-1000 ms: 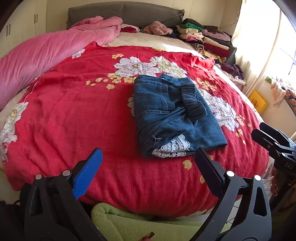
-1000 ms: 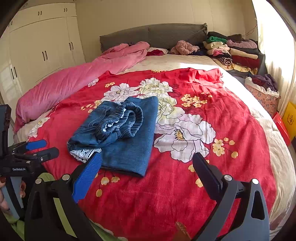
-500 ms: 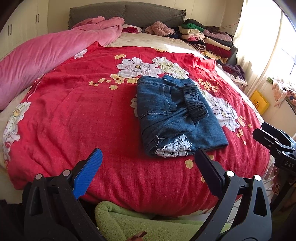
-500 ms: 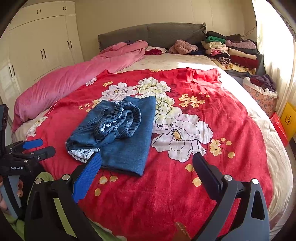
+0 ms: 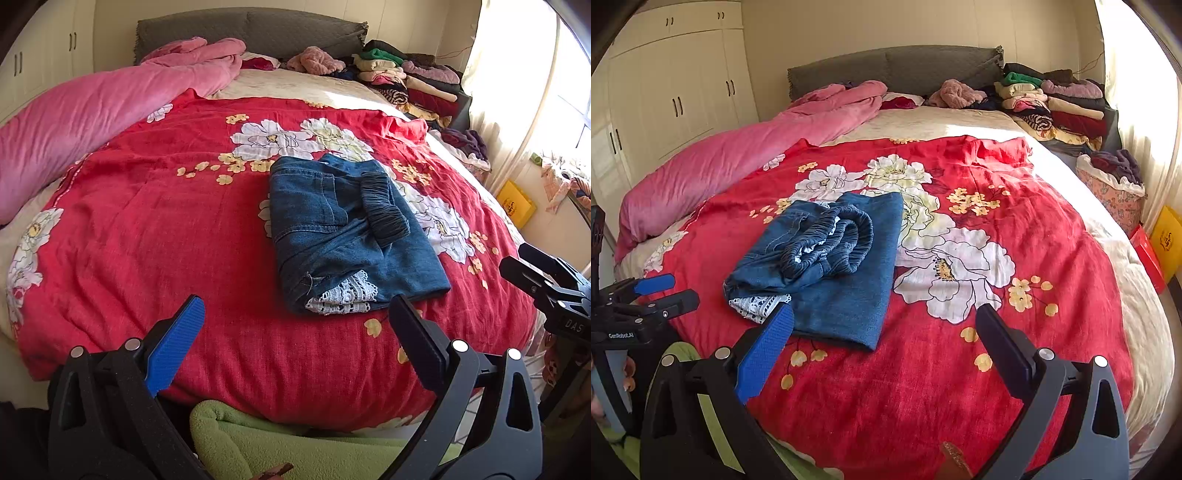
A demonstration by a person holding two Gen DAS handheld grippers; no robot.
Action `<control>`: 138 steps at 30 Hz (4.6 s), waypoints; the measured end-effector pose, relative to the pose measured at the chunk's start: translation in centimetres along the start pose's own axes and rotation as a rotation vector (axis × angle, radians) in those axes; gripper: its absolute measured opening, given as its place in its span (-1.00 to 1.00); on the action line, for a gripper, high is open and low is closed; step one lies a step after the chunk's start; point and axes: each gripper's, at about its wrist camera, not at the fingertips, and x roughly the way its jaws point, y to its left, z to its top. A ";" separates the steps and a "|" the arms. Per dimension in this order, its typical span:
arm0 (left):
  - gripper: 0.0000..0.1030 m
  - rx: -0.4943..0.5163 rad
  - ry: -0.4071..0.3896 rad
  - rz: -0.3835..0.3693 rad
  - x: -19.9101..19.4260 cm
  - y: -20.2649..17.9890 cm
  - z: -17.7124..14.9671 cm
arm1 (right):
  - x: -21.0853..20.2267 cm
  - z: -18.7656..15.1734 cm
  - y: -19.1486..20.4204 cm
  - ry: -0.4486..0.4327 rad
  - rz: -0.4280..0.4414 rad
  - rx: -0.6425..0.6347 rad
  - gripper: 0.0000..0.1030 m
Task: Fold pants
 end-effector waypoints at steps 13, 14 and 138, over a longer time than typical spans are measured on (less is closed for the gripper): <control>0.81 0.000 0.000 0.000 0.0 0.0 0.0 | -0.1 -0.1 -0.1 0.001 -0.001 0.005 0.91; 0.81 0.000 0.001 -0.001 0.0 0.0 0.0 | -0.1 -0.2 -0.1 0.000 0.000 0.005 0.91; 0.84 -0.234 0.063 0.387 16.3 28.3 10.7 | 15.1 3.5 -34.0 0.132 -0.466 0.485 0.92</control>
